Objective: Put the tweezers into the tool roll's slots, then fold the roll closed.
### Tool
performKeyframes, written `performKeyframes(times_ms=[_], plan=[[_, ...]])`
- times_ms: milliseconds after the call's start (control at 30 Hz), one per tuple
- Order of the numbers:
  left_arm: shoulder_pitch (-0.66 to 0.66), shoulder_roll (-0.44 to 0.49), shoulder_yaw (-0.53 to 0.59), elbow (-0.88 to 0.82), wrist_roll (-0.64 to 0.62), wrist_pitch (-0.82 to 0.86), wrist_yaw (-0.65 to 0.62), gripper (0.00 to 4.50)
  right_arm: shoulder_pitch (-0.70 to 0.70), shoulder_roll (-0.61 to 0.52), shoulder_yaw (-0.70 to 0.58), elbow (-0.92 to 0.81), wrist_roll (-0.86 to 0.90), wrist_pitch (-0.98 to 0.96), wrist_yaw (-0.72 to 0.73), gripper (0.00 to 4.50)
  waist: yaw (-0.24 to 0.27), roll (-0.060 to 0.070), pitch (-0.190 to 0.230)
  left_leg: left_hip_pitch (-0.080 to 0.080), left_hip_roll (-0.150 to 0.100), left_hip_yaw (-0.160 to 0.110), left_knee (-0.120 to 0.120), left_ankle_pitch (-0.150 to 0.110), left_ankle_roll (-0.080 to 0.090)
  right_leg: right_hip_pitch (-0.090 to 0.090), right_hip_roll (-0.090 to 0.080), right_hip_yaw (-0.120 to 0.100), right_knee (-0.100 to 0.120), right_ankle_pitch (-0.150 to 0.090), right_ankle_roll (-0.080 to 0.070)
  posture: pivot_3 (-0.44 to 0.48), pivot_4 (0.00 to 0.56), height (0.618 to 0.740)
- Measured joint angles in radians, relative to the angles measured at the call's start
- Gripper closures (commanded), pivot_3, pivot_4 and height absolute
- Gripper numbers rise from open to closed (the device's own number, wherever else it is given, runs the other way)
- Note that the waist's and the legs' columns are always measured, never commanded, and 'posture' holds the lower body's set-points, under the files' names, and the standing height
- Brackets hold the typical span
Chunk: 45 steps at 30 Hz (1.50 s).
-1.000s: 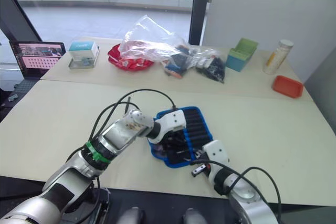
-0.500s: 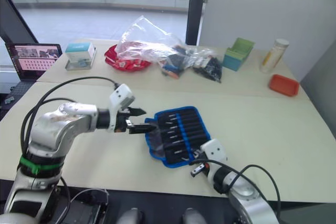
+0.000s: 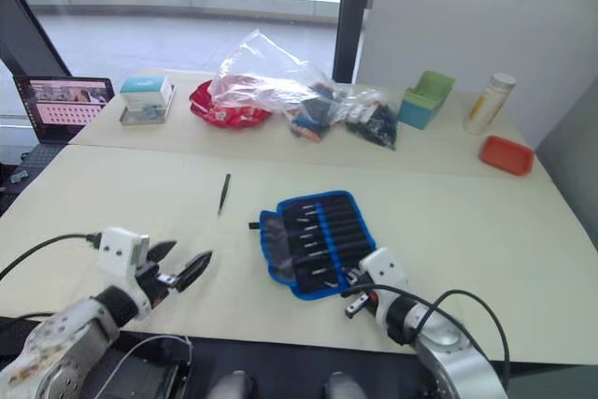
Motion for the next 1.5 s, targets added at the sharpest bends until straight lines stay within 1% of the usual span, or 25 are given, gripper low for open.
performKeyframes(times_ms=[167, 200, 300, 433, 767, 1000, 1100, 1200, 1300, 1400, 1500], plan=[[0.123, -0.032, 0.010, -0.048, 0.008, -0.064, 0.052, 0.05, -0.002, -0.002, 0.001, 0.003, 0.003, 0.000, 0.011, 4.50, -0.002, -0.001, -0.001, 0.000, 0.000, 0.001, 0.000, 0.000, 0.000, 0.000, 0.000, 0.000, -0.001, 0.000, 0.000, 0.000, 0.150, 0.723], [0.165, -0.029, 0.019, -0.048, 0.030, -0.106, 0.058, 0.05, -0.005, -0.002, 0.003, 0.005, 0.003, 0.000, 0.018, 4.50, -0.004, -0.001, -0.001, 0.001, 0.000, 0.001, -0.001, 0.000, 0.000, 0.000, 0.000, 0.001, -0.001, -0.001, -0.001, 0.000, 0.150, 0.723], [0.233, -0.021, 0.037, -0.040, 0.053, -0.166, 0.059, 0.05, -0.006, -0.004, 0.001, 0.008, 0.005, 0.000, 0.022, 4.50, -0.004, -0.001, -0.001, 0.001, 0.000, 0.001, -0.001, 0.000, 0.000, 0.000, 0.000, 0.001, -0.001, -0.001, -0.002, 0.000, 0.150, 0.723], [0.257, -0.018, 0.025, 0.029, 0.065, -0.266, 0.044, 0.05, -0.012, -0.006, 0.002, 0.020, 0.005, 0.000, 0.027, 4.50, -0.004, -0.001, 0.000, 0.002, 0.000, 0.002, -0.001, 0.000, 0.000, 0.001, 0.000, 0.001, -0.001, -0.001, -0.002, 0.000, 0.150, 0.723], [0.241, -0.022, -0.050, 0.218, 0.116, -0.460, 0.040, 0.05, -0.019, -0.004, 0.005, 0.026, 0.005, 0.000, 0.035, 4.50, -0.006, -0.001, 0.000, 0.002, 0.001, 0.002, -0.001, 0.000, 0.000, 0.000, 0.000, 0.001, -0.001, -0.001, -0.002, 0.000, 0.150, 0.723], [0.075, -0.026, -0.100, 0.359, 0.135, -0.501, 0.086, 0.05, -0.015, 0.001, 0.004, 0.024, 0.001, 0.000, 0.025, 4.50, -0.004, -0.001, -0.002, 0.003, 0.000, 0.002, -0.001, 0.000, 0.000, 0.001, 0.001, 0.001, 0.000, -0.001, -0.002, 0.000, 0.150, 0.723], [-0.026, -0.031, -0.142, 0.440, 0.167, -0.507, 0.115, 0.05, -0.012, 0.001, 0.000, 0.020, 0.000, 0.000, 0.016, 4.50, 0.000, 0.001, -0.004, 0.004, 0.000, 0.002, 0.000, 0.000, 0.000, 0.002, 0.001, 0.001, 0.001, -0.001, -0.002, 0.000, 0.150, 0.723], [-0.130, -0.035, -0.185, 0.506, 0.202, -0.485, 0.150, 0.05, -0.012, 0.005, 0.001, 0.018, 0.000, 0.002, 0.010, 4.50, -0.001, 0.003, -0.005, 0.004, 0.000, 0.002, 0.000, 0.000, 0.000, 0.002, 0.001, 0.001, 0.001, -0.001, -0.001, 0.000, 0.150, 0.723], [-0.203, -0.040, -0.212, 0.548, 0.214, -0.457, 0.170, 0.05, -0.011, 0.006, 0.002, 0.014, 0.000, 0.003, 0.007, 4.50, -0.001, 0.003, -0.005, 0.003, 0.000, 0.002, 0.000, 0.000, 0.000, 0.002, 0.001, 0.001, 0.001, -0.001, -0.001, 0.000, 0.150, 0.723], [-0.283, -0.042, -0.241, 0.585, 0.230, -0.402, 0.185, 0.05, -0.013, 0.007, 0.002, 0.014, 0.000, 0.006, 0.004, 4.50, 0.000, 0.003, -0.005, 0.003, 0.000, 0.001, 0.000, 0.000, 0.000, 0.002, 0.001, 0.001, 0.001, -0.001, -0.001, 0.000, 0.150, 0.723], [-0.352, -0.066, -0.252, 0.606, 0.234, -0.336, 0.214, 0.05, -0.013, 0.009, 0.002, 0.013, 0.000, 0.007, 0.003, 4.50, -0.001, 0.003, -0.005, 0.003, 0.000, 0.001, 0.000, 0.000, 0.000, 0.002, 0.001, 0.001, 0.001, -0.001, -0.001, 0.000, 0.150, 0.723]])
